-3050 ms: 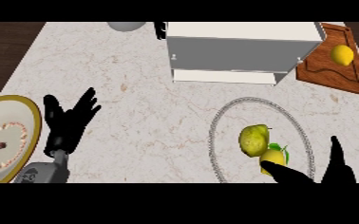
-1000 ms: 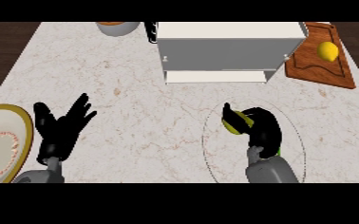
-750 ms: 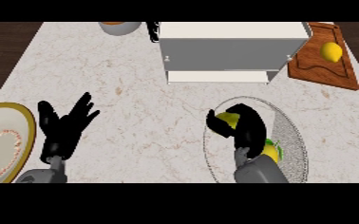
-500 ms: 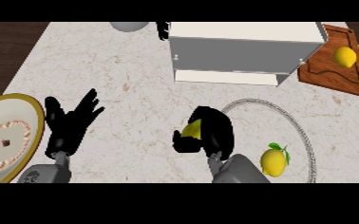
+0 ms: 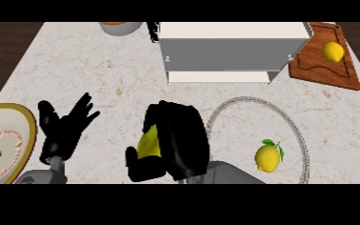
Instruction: Pick the pear from the placemat and place it in the tiered shelf
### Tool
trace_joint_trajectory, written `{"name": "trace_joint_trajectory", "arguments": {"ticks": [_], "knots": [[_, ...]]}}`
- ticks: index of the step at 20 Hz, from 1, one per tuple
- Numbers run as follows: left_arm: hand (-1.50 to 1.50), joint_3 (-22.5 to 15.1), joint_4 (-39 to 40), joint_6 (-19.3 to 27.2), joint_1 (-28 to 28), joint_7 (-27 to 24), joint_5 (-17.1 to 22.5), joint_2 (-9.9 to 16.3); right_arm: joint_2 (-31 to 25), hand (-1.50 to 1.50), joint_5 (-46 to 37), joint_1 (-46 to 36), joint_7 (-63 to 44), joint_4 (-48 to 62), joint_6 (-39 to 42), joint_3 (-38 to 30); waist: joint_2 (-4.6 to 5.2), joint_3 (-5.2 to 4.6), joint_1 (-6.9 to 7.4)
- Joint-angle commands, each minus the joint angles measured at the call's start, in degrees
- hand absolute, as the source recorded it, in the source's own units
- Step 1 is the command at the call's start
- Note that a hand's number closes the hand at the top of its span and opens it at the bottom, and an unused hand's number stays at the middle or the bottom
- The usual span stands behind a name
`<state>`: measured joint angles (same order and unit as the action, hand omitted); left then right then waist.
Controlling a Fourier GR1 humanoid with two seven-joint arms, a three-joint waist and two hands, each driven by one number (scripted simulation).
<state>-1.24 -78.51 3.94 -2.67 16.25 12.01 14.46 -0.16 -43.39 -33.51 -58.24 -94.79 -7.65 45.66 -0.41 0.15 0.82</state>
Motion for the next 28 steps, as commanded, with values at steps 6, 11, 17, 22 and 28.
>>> {"name": "trace_joint_trajectory", "arguments": {"ticks": [6, 11, 17, 22, 28], "knots": [[0.00, -1.15, -0.63, 1.83, 0.86, 0.46, -1.19, -2.60, 0.13, 1.50, -4.27, -15.69, -19.23, -16.11, 13.00, -9.33, -0.17, -0.21, -1.24], [0.00, 1.48, 1.80, -2.41, 2.21, -2.25, 0.68, 0.13, -0.41, 1.50, -2.15, -23.50, -16.02, -13.23, 18.71, -20.89, 0.14, -0.23, -1.08], [0.00, 2.71, 1.50, -1.90, 0.03, 0.76, 0.72, 1.53, -1.19, 1.50, 0.61, -32.97, -16.90, -9.37, 22.12, -32.11, 0.10, -0.23, -1.17], [0.00, 0.04, 1.64, 1.11, -0.94, -0.20, -2.00, -2.40, -5.38, 1.50, 3.03, -38.26, -9.70, 1.19, 20.92, -40.35, 0.41, -0.22, -0.64], [0.00, 1.04, -0.76, -0.03, -1.70, 3.73, -1.23, -0.37, -11.47, 1.50, 6.95, -42.11, -3.21, 9.00, 24.68, -46.68, 0.41, -0.18, -0.51]]}}
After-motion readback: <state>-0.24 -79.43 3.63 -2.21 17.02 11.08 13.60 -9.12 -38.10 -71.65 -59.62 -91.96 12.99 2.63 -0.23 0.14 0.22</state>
